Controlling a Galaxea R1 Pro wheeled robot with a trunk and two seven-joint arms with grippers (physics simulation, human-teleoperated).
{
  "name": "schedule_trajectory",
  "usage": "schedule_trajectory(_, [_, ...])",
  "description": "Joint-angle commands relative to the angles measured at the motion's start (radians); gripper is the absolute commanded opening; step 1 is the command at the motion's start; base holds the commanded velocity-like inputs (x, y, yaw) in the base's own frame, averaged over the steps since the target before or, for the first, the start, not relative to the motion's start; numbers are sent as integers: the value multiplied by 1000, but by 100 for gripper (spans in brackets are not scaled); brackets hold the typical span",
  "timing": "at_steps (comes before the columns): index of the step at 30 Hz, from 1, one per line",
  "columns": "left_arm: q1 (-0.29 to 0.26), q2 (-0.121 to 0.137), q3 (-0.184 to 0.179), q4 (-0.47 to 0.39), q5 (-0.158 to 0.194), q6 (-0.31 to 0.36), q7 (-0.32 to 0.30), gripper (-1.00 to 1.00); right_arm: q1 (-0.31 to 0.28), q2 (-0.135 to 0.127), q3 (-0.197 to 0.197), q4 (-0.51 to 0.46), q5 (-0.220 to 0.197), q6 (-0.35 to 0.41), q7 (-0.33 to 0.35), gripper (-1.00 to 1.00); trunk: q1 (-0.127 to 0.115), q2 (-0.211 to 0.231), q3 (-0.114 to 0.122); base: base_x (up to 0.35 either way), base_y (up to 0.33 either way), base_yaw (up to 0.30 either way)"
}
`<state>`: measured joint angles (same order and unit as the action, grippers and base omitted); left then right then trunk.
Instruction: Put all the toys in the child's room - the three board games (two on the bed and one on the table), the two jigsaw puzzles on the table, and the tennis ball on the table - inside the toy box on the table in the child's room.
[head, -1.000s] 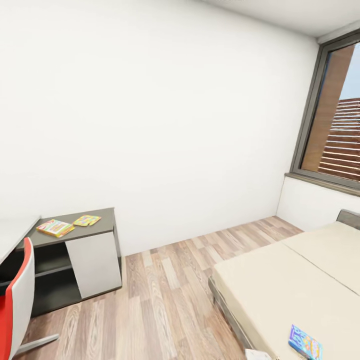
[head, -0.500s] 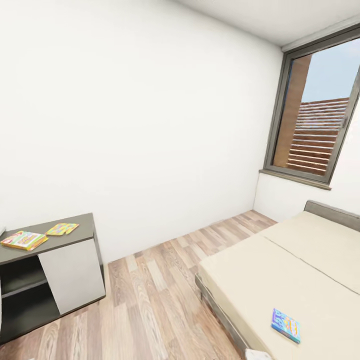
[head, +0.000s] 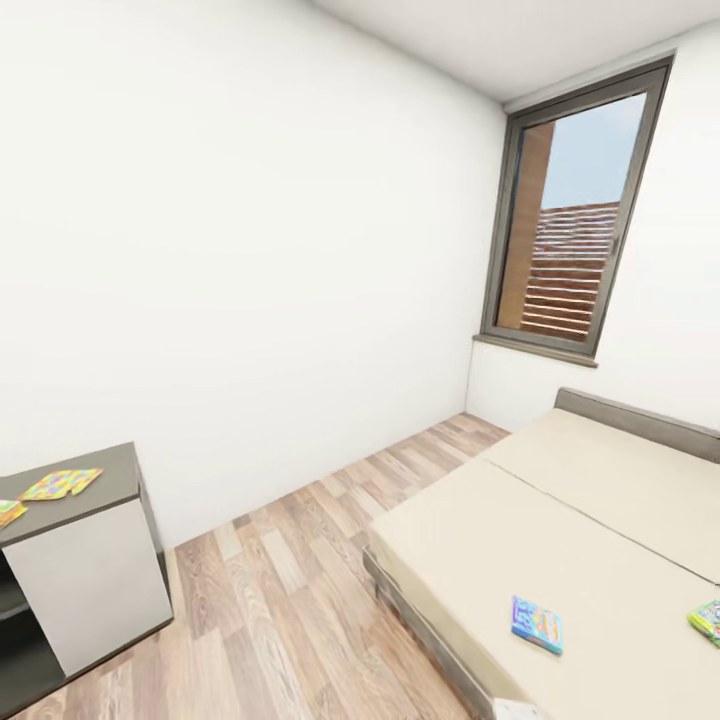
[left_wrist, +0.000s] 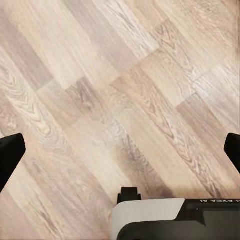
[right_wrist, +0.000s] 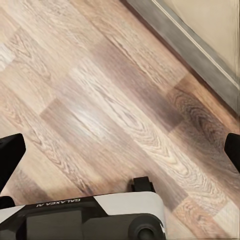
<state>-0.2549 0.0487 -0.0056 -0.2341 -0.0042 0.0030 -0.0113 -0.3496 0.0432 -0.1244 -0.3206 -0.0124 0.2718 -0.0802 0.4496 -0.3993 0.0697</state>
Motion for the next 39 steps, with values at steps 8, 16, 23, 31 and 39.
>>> schedule_trajectory(8, [0,0,-1,-1,0,0,-1,100,0,1,-4,-2,-1,6,-3,100,0,-1,0,1,133,-287])
schedule_trajectory(16, [0,2,-1,-1,0,-1,-1,100,0,1,-4,-2,-1,6,-3,100,0,-1,0,12,151,-287])
schedule_trajectory(23, [0,2,-1,-1,0,-1,-1,100,0,1,-4,-2,-1,6,-3,100,0,-1,0,82,136,-287])
schedule_trajectory(31, [0,2,-1,-1,0,-1,-1,100,0,-1,-5,-2,-1,6,-3,100,0,-1,0,162,202,-288])
schedule_trajectory(39, [0,2,-1,-1,0,-2,-1,100,0,-2,-6,-2,-1,7,-3,100,0,-1,0,199,207,-288])
